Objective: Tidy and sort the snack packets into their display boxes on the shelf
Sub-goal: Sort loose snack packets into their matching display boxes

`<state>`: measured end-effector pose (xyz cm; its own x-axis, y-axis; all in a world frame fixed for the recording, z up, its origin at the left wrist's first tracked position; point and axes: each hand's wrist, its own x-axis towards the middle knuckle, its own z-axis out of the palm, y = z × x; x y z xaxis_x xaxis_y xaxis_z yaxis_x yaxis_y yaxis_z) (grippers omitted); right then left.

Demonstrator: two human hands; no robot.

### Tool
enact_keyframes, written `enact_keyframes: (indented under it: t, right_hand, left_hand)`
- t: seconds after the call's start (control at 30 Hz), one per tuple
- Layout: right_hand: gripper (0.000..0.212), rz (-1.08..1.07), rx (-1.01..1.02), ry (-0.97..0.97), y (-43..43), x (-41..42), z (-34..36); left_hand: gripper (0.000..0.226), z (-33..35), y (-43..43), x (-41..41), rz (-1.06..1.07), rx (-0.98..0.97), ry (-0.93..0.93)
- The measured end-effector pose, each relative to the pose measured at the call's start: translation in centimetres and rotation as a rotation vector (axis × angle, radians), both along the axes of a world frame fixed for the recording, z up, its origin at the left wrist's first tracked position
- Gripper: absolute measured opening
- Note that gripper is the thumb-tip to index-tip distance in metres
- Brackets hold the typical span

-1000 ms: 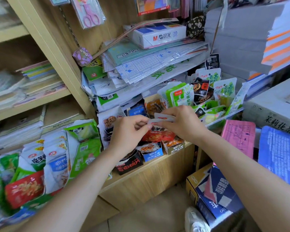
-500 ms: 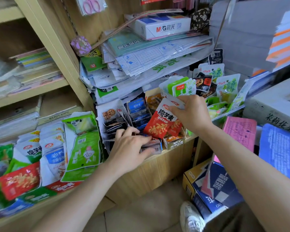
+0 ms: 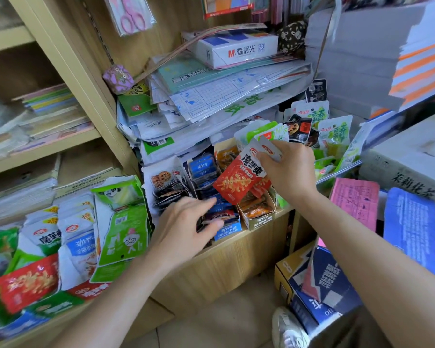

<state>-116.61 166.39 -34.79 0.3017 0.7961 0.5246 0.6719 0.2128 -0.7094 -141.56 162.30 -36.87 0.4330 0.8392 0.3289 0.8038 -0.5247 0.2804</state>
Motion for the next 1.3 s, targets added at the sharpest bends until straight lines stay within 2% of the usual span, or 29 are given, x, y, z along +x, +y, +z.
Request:
enact_keyframes:
  t: [0.07, 0.13, 0.2, 0.43, 0.57, 0.7, 0.8, 0.9, 1.0, 1.1, 1.13, 1.2, 1.3]
  right_hand:
    - [0.027, 0.012, 0.012, 0.032, -0.2, 0.1, 0.1]
    - [0.031, 0.019, 0.013, 0.057, -0.2, 0.2, 0.1]
    - [0.033, 0.024, 0.003, 0.086, -0.3, 0.2, 0.2]
    - [0.041, 0.033, 0.012, 0.228, -0.3, 0.0, 0.5]
    - [0.033, 0.039, 0.033, 0.378, -0.7, -0.4, 1.6]
    - [0.051, 0.014, 0.067, 0.537, -1.2, -1.4, 3.2]
    - [0.034, 0.056, 0.061, 0.679, -1.2, -2.8, 3.7]
    - [0.049, 0.118, 0.007, 0.777, -0.9, -5.0, 3.9]
    - [0.036, 0.21, -0.035, 0.877, -0.3, -8.3, 4.1]
    - [0.07, 0.303, -0.096, 0.917, -0.6, -12.3, 4.4]
    - [0.072, 0.357, -0.107, 0.906, -1.0, -13.6, 4.4]
    - [0.064, 0.432, -0.166, 0.91, -1.6, -16.2, 4.2]
    - [0.027, 0.521, -0.288, 1.003, -2.5, -19.9, 3.4]
  left_hand:
    - [0.029, -0.6, -0.2, 0.3, -0.065, 0.019, 0.098]
    - [0.011, -0.7, -0.6, 0.4, -0.054, 0.097, 0.064]
    - [0.008, -0.3, -1.0, 0.6, -0.01, 0.14, -0.006]
    - [0.005, 1.1, -0.3, 0.0, 0.154, 0.117, -0.534]
    - [0.012, 2.9, 1.0, -0.4, 0.278, 0.054, -0.75]
    - [0.008, 4.4, 0.9, -1.3, 0.356, -0.061, -0.94]
    - [0.008, 5.2, 0.1, -2.5, 0.405, -0.113, -0.995]
    - [0.005, 5.8, -0.9, -4.8, 0.444, -0.122, -1.006]
    - [0.004, 6.2, -2.6, -8.0, 0.458, -0.085, -1.03]
    - [0.01, 6.3, -4.9, -12.4, 0.525, -0.013, -1.066]
    - [0.011, 6.3, -5.7, -14.1, 0.56, 0.016, -1.077]
    - [0.014, 5.9, -7.1, -17.3, 0.626, 0.073, -1.112]
    - [0.017, 4.7, -9.5, -21.5, 0.73, 0.144, -1.218]
